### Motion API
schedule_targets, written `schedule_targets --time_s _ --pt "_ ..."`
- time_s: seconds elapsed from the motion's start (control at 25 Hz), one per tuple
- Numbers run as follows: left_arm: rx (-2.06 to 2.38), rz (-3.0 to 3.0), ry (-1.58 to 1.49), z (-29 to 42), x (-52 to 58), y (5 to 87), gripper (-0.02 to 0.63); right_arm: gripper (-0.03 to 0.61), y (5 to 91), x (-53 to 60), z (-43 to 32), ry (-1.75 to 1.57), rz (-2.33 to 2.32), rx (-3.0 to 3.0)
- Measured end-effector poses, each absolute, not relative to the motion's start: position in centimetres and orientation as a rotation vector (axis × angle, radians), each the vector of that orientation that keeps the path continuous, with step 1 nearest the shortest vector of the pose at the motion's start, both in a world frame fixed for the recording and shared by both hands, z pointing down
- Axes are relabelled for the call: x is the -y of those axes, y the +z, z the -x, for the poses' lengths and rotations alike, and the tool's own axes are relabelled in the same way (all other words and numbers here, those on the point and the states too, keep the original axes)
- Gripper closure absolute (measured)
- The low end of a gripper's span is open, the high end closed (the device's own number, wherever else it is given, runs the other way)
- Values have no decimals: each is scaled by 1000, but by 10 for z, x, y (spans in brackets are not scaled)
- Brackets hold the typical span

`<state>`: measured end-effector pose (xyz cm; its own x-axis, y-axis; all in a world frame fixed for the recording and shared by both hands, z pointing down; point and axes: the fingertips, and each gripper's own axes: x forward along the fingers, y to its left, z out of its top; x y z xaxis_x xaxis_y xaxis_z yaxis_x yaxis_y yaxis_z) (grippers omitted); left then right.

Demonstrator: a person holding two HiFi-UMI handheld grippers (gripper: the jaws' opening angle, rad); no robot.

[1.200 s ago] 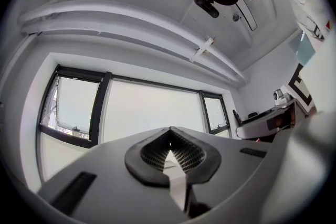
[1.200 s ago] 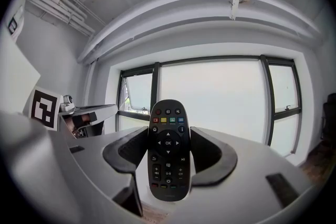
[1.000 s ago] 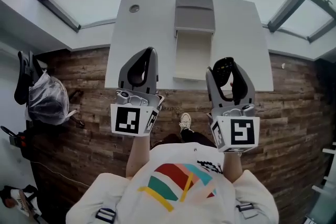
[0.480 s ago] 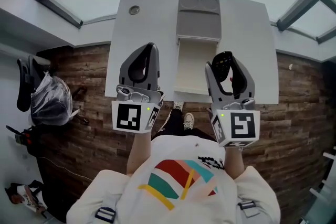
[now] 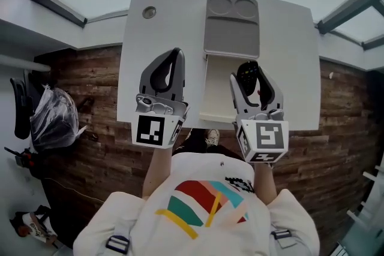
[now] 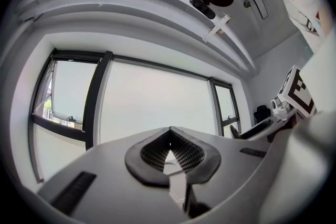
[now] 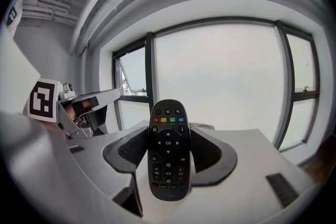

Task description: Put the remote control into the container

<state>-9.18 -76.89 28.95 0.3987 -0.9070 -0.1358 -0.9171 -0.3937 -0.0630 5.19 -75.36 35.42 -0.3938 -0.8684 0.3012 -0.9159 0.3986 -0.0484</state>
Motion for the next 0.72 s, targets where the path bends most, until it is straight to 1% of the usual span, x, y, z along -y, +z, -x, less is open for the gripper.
schedule_targets --time_s 0.4,0.72 --pt "-1709 2667 -36 102 801 376 607 325 475 774 -30 523 -1401 2214" --pt "-1732 2756 -104 112 814 422 607 327 531 771 -13 576 -1262 2064"
